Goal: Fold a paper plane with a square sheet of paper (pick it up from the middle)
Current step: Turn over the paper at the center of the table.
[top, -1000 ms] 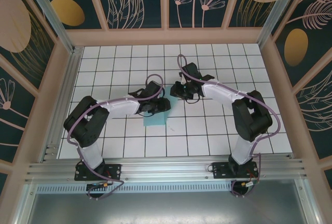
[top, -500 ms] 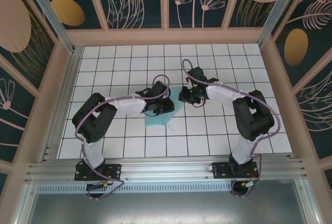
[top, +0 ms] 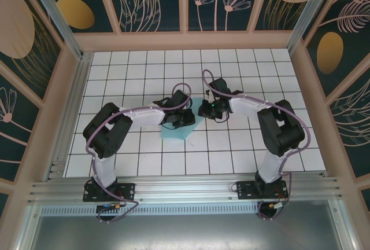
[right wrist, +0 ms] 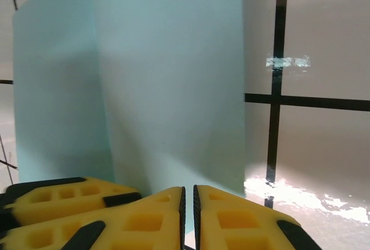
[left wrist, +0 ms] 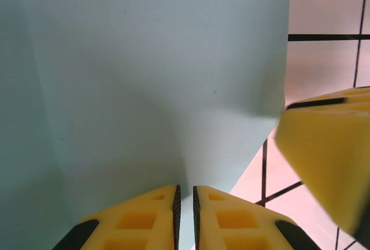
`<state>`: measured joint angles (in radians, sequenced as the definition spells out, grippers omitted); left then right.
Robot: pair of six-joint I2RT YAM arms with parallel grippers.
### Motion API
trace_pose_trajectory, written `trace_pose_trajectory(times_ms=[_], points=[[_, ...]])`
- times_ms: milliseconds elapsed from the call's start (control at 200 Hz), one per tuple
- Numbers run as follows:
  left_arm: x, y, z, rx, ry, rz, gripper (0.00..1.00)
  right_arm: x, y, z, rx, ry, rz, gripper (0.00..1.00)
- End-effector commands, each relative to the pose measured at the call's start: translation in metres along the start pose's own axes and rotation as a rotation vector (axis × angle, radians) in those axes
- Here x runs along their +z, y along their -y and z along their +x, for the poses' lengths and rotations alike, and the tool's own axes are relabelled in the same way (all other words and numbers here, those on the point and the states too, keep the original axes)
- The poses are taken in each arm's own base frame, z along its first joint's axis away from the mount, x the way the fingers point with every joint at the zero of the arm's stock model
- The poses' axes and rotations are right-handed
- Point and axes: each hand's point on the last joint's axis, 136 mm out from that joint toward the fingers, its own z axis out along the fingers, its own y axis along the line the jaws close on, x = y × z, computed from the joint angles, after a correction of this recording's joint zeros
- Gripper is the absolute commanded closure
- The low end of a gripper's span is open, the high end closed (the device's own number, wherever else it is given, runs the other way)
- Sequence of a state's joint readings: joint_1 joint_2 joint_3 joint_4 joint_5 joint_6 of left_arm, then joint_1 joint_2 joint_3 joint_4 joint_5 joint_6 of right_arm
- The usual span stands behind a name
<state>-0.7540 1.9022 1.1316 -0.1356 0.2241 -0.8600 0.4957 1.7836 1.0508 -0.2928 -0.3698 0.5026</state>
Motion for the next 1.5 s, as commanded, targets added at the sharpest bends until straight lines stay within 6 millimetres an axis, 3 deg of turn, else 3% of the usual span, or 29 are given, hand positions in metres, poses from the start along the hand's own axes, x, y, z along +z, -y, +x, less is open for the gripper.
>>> trace_pose_trajectory(times_ms=[0, 185, 255, 270, 325, 440, 505, 605, 801, 1061, 1146, 1381, 1496], points=[[-0.026, 0.016, -0.009, -0.002, 0.053, 0.045, 0.82, 0.013, 0.015, 0.012, 0.015, -0.046, 0.012, 0.84], [-0.043, 0.017, -0.013, -0.026, 0.088, 0.079, 0.79, 0.022, 0.027, 0.019, 0.027, -0.072, 0.045, 0.84], [-0.049, 0.002, -0.015, -0.054, 0.105, 0.050, 0.76, 0.023, 0.031, 0.021, 0.030, -0.074, 0.057, 0.84], [-0.058, 0.003, -0.018, -0.058, 0.125, 0.058, 0.76, 0.023, 0.031, 0.021, 0.032, -0.072, 0.059, 0.84], [-0.067, -0.016, -0.019, -0.105, 0.149, 0.034, 0.75, 0.023, 0.033, 0.021, 0.033, -0.072, 0.068, 0.84], [-0.087, -0.059, -0.010, -0.214, 0.193, 0.008, 0.60, 0.024, 0.035, 0.022, 0.036, -0.074, 0.075, 0.83], [-0.095, -0.074, -0.001, -0.256, 0.205, 0.016, 0.49, 0.025, 0.036, 0.022, 0.037, -0.076, 0.076, 0.83], [-0.097, -0.085, 0.015, -0.295, 0.195, 0.036, 0.32, 0.026, 0.035, 0.022, 0.035, -0.079, 0.075, 0.83], [-0.087, -0.091, 0.031, -0.325, 0.161, 0.083, 0.22, 0.026, 0.035, 0.022, 0.035, -0.084, 0.076, 0.83], [-0.101, -0.016, 0.011, -0.187, 0.159, 0.422, 0.27, 0.026, 0.034, 0.023, 0.037, -0.087, 0.067, 0.84], [-0.099, 0.001, 0.009, -0.149, 0.134, 0.464, 0.34, 0.025, 0.033, 0.023, 0.039, -0.084, 0.062, 0.84], [-0.080, 0.000, 0.003, -0.089, 0.105, 0.375, 0.65, 0.022, 0.029, 0.019, 0.045, -0.073, 0.032, 0.84], [-0.077, 0.004, 0.001, -0.044, 0.098, 0.376, 0.70, 0.020, 0.029, 0.018, 0.047, -0.071, 0.026, 0.84]])
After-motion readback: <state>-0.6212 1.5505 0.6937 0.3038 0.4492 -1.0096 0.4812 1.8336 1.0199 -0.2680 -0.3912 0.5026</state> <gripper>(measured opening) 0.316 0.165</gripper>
